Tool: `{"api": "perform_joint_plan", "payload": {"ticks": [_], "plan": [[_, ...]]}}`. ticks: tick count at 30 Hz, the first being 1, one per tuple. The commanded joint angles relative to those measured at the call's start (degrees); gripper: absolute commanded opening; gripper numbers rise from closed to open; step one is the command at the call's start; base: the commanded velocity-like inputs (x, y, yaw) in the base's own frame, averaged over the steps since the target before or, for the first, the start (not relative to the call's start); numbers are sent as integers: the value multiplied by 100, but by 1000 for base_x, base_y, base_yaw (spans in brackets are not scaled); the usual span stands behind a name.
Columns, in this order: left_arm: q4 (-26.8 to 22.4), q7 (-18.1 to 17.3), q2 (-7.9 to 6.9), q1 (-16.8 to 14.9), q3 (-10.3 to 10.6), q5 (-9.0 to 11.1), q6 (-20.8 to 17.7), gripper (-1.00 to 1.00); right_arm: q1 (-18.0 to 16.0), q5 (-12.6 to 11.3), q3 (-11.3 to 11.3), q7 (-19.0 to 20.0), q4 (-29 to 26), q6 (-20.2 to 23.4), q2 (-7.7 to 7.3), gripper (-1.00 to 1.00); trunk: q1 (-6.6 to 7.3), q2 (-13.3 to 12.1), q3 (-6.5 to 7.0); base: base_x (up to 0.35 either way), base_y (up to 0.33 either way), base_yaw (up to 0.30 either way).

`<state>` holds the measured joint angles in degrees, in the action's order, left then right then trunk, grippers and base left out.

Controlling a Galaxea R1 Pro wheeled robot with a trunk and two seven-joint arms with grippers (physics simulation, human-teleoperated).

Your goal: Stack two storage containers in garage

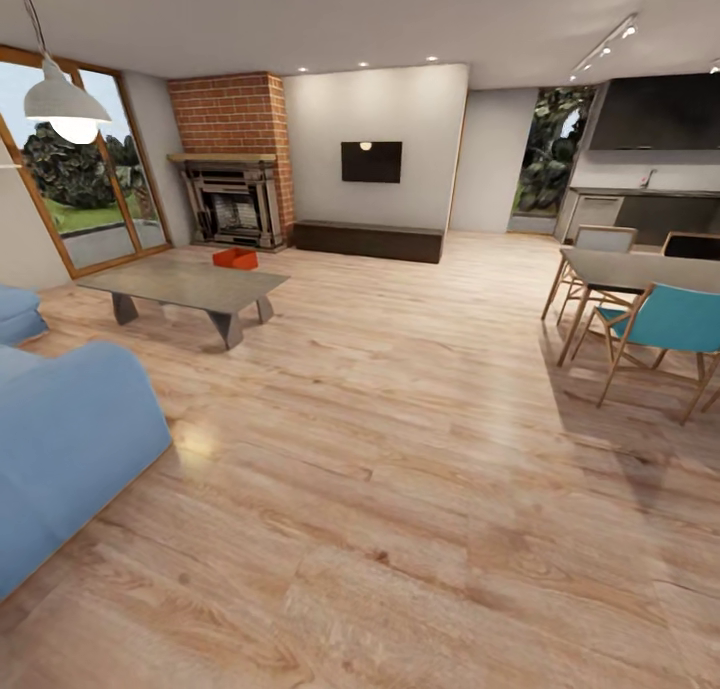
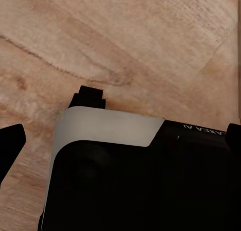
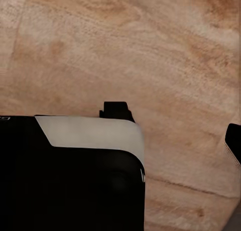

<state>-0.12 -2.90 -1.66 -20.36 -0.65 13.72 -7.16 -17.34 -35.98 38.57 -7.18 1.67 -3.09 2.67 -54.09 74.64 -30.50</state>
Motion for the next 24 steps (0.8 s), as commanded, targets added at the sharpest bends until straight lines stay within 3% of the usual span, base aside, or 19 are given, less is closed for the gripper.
{"api": "perform_joint_plan", "payload": {"ticks": [1,11,24], "plan": [[-5,-7,14,-8,-11,36,-46,100,-6,-49,41,-3,18,-36,6,100,-3,3,-5,322,0,0],[-14,9,233,-3,-4,12,-62,100,-6,-49,37,-3,18,-43,3,100,-3,3,-5,322,0,0],[-14,9,280,-3,-14,8,3,100,-6,-49,37,-3,18,-39,-1,100,-3,3,-5,322,0,0]]}}
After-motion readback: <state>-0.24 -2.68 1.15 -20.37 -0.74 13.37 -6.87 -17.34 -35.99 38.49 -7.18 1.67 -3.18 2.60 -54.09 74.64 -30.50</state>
